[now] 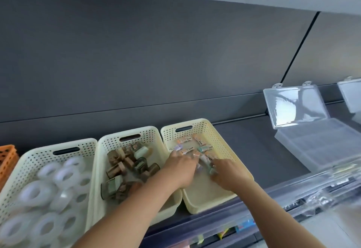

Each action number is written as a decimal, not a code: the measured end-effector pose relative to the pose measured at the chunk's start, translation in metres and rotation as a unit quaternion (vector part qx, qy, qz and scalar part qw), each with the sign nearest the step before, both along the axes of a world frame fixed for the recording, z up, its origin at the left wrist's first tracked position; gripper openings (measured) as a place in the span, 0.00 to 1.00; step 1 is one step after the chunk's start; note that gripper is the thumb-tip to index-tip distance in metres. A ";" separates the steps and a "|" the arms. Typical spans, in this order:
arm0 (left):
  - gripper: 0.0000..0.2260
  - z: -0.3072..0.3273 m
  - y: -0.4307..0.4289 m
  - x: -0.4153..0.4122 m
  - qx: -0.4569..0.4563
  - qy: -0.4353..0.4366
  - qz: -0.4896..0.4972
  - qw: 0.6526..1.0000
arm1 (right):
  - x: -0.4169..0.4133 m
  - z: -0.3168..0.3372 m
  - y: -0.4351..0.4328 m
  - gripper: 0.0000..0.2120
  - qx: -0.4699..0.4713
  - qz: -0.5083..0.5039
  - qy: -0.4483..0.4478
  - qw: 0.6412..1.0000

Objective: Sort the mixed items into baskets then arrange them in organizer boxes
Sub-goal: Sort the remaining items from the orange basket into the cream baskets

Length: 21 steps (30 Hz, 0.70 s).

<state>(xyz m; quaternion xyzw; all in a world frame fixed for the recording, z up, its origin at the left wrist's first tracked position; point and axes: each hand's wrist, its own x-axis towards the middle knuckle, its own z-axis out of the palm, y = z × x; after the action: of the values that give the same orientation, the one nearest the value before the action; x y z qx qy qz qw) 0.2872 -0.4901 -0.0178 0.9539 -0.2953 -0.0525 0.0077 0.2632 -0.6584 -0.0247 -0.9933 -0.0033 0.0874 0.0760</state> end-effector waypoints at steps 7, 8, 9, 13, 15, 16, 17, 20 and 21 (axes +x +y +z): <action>0.14 0.008 0.006 -0.001 0.047 0.015 0.005 0.999 | 0.011 -0.009 0.005 0.17 -0.027 0.021 -0.030 0.999; 0.12 0.009 0.007 -0.001 0.048 0.005 0.006 0.999 | 0.012 -0.009 0.007 0.17 -0.023 0.019 -0.039 0.999; 0.11 0.009 0.009 -0.001 0.045 -0.009 0.007 0.999 | 0.014 -0.008 0.010 0.16 -0.019 0.020 -0.049 0.998; 0.11 0.016 0.029 0.000 -0.048 -0.072 0.033 0.996 | 0.022 -0.001 0.025 0.12 -0.006 0.033 -0.100 0.994; 0.11 0.022 0.044 0.000 -0.095 -0.102 0.052 0.989 | 0.028 0.005 0.035 0.12 -0.005 0.047 -0.124 0.991; 0.11 0.025 0.052 0.000 -0.101 -0.114 0.063 0.986 | 0.030 0.008 0.041 0.13 -0.002 0.055 -0.135 0.989; 0.10 0.029 0.062 -0.001 -0.099 -0.125 0.077 0.984 | 0.032 0.012 0.048 0.13 0.004 0.063 -0.145 0.987; 0.08 0.038 0.096 -0.004 -0.086 -0.142 0.132 0.977 | 0.038 0.025 0.076 0.14 0.017 0.096 -0.169 0.981; 0.08 0.042 0.109 -0.006 -0.079 -0.146 0.150 0.975 | 0.040 0.030 0.087 0.15 0.016 0.112 -0.180 0.977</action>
<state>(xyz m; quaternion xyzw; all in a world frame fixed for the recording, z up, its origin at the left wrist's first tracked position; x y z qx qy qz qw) 0.2809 -0.3814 0.0242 0.9812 -0.1498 0.1124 0.0474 0.3029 -0.5715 0.0053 -0.9848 -0.1293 -0.0849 0.0795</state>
